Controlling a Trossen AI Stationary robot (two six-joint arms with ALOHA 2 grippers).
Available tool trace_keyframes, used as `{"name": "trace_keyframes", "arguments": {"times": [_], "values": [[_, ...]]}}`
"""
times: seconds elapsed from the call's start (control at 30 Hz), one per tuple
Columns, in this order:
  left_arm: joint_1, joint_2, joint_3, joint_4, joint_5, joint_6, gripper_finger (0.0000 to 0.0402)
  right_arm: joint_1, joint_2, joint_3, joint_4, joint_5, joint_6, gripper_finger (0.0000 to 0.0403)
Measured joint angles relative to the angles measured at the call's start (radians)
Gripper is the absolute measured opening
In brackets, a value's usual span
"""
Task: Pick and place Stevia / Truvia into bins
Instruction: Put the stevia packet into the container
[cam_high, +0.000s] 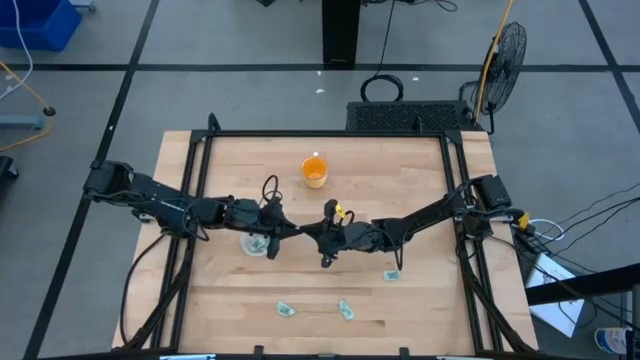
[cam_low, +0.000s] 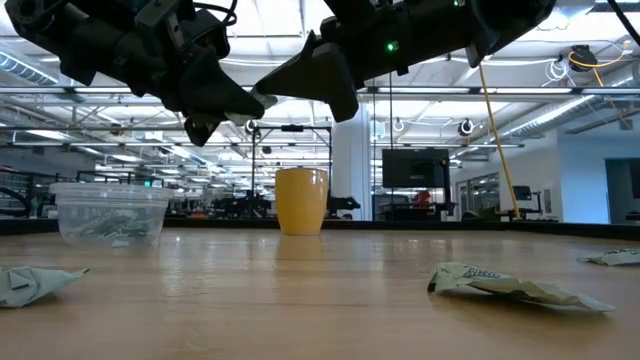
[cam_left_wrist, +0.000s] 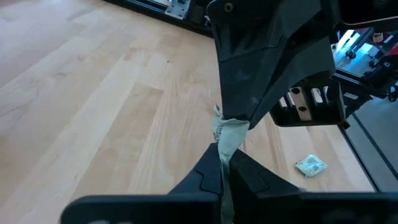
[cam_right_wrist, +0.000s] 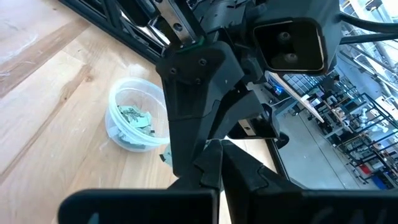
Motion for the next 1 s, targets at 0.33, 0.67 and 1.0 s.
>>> {"name": "trace_keyframes", "arguments": {"times": [0.33,0.67,1.0], "values": [[0.000,-0.014,0.000,-0.029,-0.003,-0.071,0.0006,0.000,0.000,0.000,-0.048,0.000,0.037,0.0090],[-0.009,-0.258,0.001,-0.618,-0.057,-0.205,0.0005,0.007,0.000,0.000,-0.066,0.002,0.028,0.0159],[-0.122,-0.362,0.001,-1.006,-0.170,-0.423,0.0011,0.001,0.000,-0.001,-0.068,0.004,0.026,0.0159]]}}
